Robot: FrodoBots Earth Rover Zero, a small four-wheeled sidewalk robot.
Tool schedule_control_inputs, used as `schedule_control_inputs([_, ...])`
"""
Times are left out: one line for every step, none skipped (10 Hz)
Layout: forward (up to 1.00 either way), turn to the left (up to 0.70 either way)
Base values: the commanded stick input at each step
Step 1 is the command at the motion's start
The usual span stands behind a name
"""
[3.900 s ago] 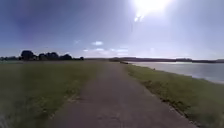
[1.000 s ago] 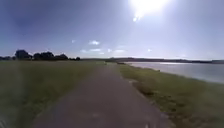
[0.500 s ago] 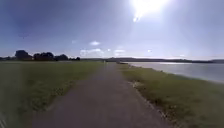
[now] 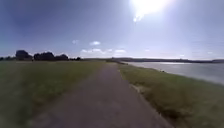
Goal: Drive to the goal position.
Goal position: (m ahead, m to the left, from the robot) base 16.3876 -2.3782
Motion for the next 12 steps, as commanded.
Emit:
schedule_control_inputs([0.7, 0.0])
schedule_control_inputs([0.7, 0.0])
schedule_control_inputs([0.7, 0.0])
schedule_control_inputs([0.7, 0.0])
schedule_control_inputs([0.7, 0.0])
schedule_control_inputs([0.7, 0.0])
schedule_control_inputs([0.7, 0.0])
schedule_control_inputs([0.7, 0.0])
schedule_control_inputs([0.7, 0.0])
schedule_control_inputs([0.7, 0.0])
schedule_control_inputs([0.7, 0.0])
schedule_control_inputs([0.7, 0.0])
